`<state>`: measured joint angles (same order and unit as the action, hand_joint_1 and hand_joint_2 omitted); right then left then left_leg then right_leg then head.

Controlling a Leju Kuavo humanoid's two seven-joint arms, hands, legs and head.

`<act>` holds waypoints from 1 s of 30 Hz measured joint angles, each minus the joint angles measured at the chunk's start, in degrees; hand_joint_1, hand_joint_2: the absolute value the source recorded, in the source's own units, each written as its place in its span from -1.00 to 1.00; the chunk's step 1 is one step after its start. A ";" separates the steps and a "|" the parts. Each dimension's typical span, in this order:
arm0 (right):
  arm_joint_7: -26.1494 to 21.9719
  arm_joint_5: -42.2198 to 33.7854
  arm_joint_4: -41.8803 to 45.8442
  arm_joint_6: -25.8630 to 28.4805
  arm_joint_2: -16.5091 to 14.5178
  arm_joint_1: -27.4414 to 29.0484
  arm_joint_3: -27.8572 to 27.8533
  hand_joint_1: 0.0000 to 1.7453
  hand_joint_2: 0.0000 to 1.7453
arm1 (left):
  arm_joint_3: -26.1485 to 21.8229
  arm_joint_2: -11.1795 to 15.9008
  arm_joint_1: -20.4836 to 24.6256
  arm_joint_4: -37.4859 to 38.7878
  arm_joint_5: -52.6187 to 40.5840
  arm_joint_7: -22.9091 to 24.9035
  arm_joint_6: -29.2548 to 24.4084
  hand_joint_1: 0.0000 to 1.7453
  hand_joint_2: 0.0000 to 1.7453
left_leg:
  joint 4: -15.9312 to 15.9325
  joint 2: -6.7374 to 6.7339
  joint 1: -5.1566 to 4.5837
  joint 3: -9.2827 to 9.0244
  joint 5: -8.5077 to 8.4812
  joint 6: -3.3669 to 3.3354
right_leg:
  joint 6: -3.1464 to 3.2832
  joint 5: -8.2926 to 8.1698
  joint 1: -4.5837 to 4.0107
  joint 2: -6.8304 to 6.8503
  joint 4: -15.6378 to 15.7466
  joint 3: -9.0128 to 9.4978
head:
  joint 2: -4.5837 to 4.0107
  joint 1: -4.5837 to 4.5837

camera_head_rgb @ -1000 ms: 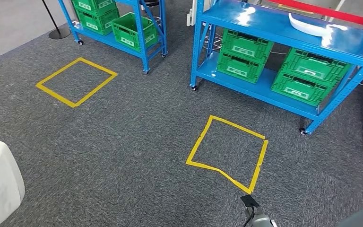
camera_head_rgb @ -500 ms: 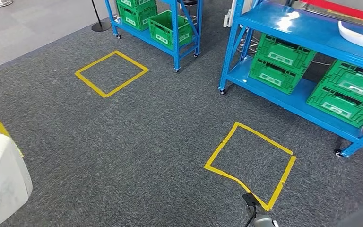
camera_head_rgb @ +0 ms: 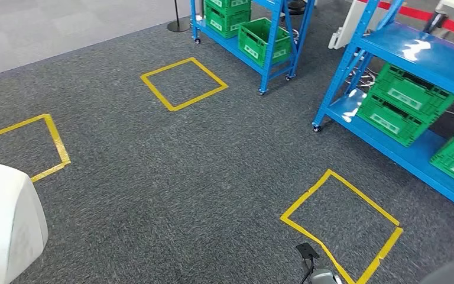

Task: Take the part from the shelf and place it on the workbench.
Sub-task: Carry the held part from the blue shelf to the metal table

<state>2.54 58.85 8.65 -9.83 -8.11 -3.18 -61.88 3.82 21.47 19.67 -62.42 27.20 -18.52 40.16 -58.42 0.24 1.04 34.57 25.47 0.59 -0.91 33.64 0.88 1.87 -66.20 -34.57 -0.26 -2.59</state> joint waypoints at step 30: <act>0.79 -1.46 0.01 0.42 -0.33 0.02 -0.15 -1.00 -1.00 | -3.67 -0.72 -0.45 -7.71 -5.29 2.56 -2.31 1.00 1.00 | 0.32 -0.57 -0.58 -0.52 0.07 -0.30 | 0.81 -2.28 -0.90 1.38 2.98 0.61 | 0.00 0.03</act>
<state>3.33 57.39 8.66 -9.41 -8.45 -3.16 -62.03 0.15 20.76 19.22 -70.13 21.90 -15.96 37.85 -58.10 -0.33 0.46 34.05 25.54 0.29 -0.10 31.36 -0.02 3.25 -63.22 -33.96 -0.26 -2.57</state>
